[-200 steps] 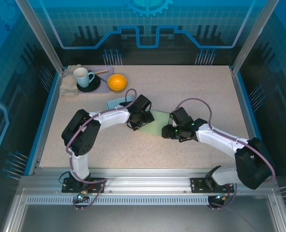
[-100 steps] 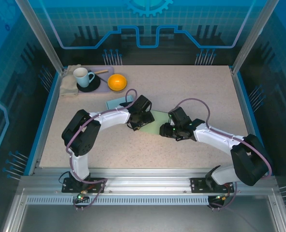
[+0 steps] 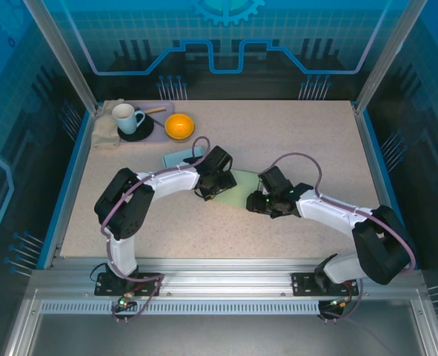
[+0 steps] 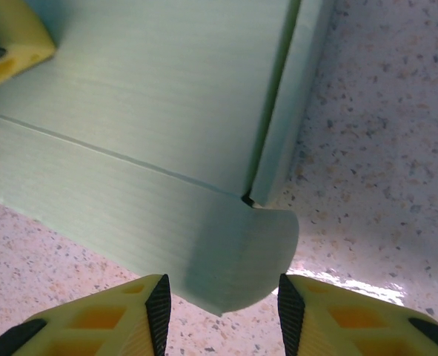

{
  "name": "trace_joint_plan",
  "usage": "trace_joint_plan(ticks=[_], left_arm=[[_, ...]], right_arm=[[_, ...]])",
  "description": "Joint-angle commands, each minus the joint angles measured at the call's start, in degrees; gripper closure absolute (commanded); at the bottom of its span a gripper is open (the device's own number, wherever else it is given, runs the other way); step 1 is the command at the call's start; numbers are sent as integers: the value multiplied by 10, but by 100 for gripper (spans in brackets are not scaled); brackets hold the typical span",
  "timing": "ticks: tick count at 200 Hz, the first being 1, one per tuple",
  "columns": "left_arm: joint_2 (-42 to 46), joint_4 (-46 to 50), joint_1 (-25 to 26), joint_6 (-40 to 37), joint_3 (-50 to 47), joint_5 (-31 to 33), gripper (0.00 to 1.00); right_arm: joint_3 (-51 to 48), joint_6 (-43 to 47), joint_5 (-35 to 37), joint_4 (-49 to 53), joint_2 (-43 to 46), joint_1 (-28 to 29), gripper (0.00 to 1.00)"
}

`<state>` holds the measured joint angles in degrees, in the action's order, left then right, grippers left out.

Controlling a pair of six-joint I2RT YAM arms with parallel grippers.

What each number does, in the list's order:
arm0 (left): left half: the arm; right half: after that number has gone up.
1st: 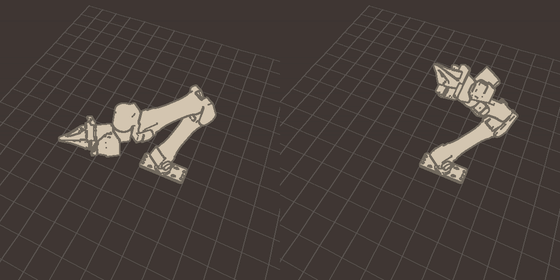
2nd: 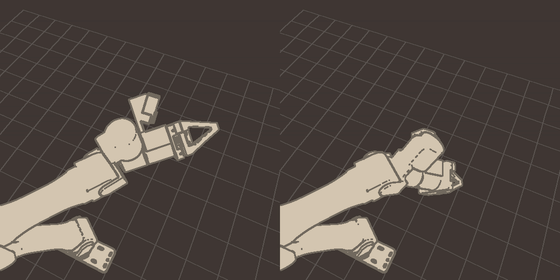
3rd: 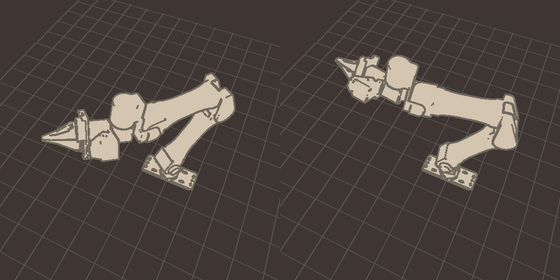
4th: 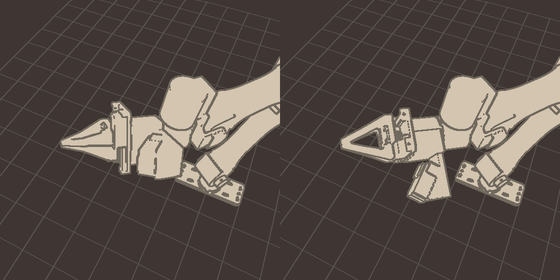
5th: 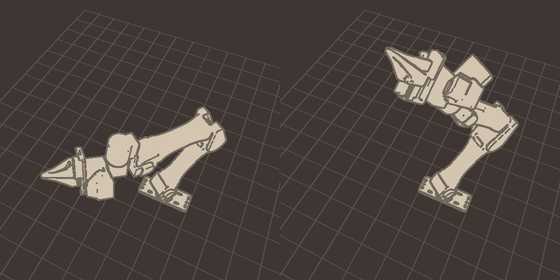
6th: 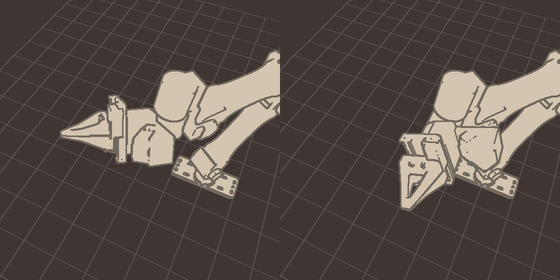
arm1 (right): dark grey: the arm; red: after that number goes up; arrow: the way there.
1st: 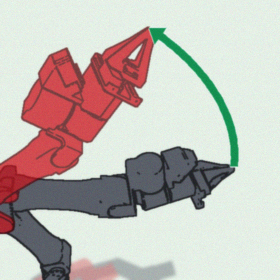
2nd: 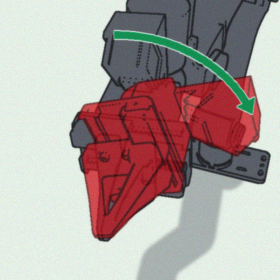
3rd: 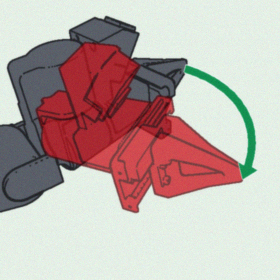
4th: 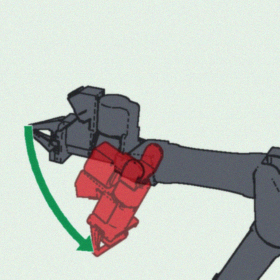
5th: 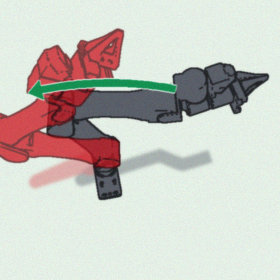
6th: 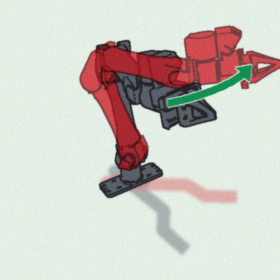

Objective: Fold the paper box

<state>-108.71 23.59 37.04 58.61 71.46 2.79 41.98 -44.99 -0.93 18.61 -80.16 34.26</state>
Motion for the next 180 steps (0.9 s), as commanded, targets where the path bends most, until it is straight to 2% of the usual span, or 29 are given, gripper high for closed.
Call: trace_joint_plan(ticks=[1, 79, 125, 180], left_arm=[[-8, 27, 3, 12, -17, 20, 26], [-8, 27, 5, 13, -19, 21, 26], [-9, 26, 5, 13, -19, 20, 26], [-11, 24, 5, 12, -19, 18, 26]], right_arm=[[-11, -1, -9, -14, -1, 8, 55], [4, 4, -34, -37, -13, 8, 60], [11, 13, -12, -11, -27, 8, 52], [-5, 23, -39, -80, -28, 7, 56]])
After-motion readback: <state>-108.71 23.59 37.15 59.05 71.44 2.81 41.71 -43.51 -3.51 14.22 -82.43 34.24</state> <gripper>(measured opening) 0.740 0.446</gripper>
